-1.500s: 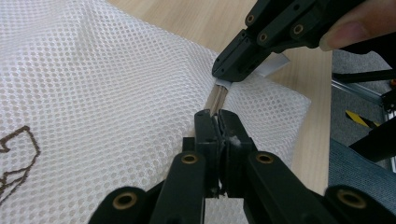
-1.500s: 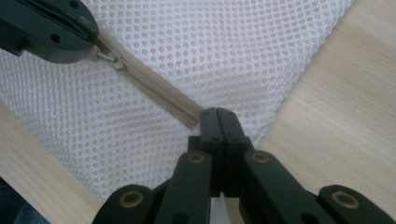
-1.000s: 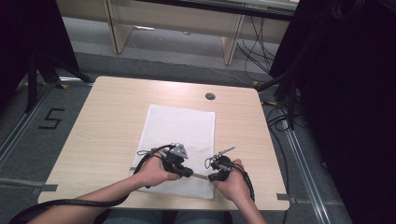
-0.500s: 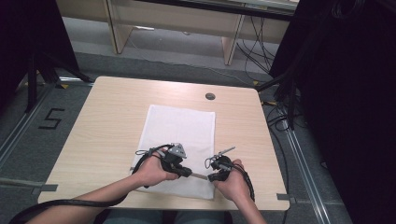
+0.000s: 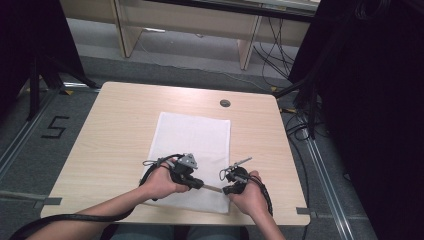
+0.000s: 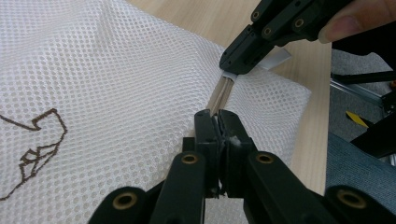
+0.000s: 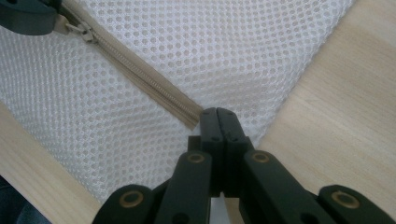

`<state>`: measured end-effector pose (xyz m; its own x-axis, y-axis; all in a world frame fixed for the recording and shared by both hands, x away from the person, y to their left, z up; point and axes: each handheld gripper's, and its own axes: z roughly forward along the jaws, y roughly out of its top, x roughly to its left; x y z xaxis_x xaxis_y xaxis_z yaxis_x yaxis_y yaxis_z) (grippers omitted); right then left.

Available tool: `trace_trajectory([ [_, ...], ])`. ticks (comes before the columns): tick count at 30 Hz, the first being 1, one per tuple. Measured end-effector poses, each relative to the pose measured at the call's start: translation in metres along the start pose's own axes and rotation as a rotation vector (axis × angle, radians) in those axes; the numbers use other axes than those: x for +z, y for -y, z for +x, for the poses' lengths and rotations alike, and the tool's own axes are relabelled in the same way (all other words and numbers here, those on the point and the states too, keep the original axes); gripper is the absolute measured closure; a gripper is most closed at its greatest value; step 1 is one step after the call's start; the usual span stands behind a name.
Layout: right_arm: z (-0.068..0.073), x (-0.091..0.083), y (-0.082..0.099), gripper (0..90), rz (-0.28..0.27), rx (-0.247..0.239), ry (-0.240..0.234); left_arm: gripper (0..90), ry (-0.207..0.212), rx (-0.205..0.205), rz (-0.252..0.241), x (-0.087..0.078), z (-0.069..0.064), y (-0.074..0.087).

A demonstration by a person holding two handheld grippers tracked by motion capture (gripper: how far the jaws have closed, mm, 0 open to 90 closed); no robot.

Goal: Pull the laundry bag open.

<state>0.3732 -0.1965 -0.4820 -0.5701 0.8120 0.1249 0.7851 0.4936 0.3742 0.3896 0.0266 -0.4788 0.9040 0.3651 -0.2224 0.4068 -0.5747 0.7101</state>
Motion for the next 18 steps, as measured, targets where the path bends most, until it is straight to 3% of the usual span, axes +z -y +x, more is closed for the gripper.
trace_trajectory([
  [18,-0.0003,-0.0002,0.0001,90.0,0.000,-0.002,0.003,87.3,-0.003,-0.006,-0.003,-0.0031,0.0018,0.0019],
])
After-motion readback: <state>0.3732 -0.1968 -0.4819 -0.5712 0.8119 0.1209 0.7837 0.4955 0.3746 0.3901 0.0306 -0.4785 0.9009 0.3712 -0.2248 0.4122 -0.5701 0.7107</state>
